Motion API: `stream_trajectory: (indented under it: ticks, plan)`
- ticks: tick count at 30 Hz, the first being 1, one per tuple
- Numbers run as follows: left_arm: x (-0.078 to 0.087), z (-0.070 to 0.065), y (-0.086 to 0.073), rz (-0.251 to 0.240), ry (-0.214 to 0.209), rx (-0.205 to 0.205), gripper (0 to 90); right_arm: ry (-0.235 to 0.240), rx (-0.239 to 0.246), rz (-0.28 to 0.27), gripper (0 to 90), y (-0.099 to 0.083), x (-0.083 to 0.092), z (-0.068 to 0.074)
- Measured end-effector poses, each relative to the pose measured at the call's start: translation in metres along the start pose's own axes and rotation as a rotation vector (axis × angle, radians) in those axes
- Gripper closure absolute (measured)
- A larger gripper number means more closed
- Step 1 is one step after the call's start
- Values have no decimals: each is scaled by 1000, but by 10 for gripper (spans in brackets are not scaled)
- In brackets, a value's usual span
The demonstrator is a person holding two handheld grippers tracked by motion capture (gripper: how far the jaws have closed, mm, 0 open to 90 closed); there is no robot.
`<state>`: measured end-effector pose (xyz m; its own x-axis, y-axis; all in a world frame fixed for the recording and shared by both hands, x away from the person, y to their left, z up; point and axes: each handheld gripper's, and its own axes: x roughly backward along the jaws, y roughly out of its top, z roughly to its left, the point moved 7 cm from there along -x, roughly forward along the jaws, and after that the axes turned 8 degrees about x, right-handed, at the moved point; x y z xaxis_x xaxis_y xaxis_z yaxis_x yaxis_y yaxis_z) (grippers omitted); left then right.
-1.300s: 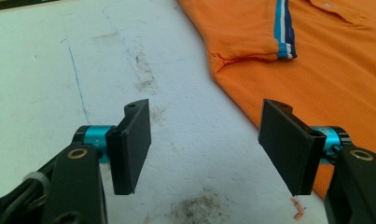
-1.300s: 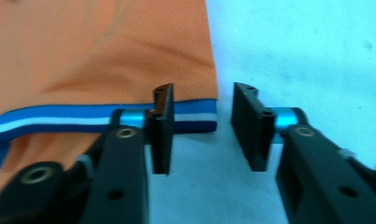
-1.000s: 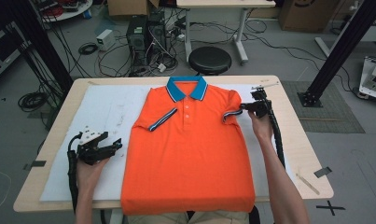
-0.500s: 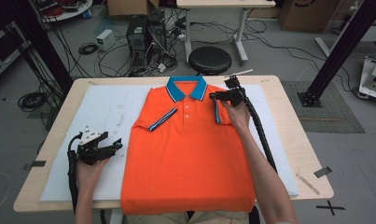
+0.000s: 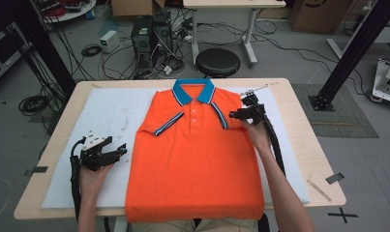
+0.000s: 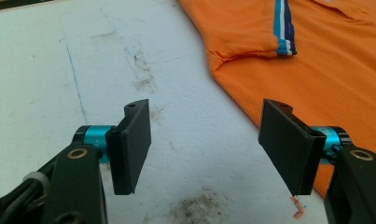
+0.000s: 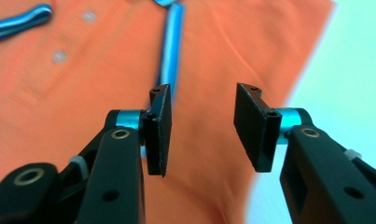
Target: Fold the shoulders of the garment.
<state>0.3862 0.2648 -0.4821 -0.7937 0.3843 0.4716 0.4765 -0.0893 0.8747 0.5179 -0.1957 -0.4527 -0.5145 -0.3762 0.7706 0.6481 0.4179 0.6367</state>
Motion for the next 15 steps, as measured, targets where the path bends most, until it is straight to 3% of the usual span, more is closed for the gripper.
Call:
stream_trajectory:
  ticks: [1,4,5,7,10,11,15]
  plan:
    - [0,0,0,1,-1,4,345,-19,-26,2,603,-14,7,-5]
    - [-1,-1,0,2,1,1,345,-20,-38,8,612,-26,9,-8]
    - [-1,-1,0,3,1,0,346,-20,-38,49,650,-38,6,-9]
    - [0,-1,0,2,2,-2,346,-40,-31,79,696,-46,1,-13]
    - [0,-1,0,-7,-4,-3,345,-57,-22,89,744,-51,0,-18]
    - [0,-1,0,-7,-3,-2,345,-88,-6,83,765,-52,1,-21]
    - [0,1,0,7,2,10,346,-123,14,86,747,-52,1,-22]
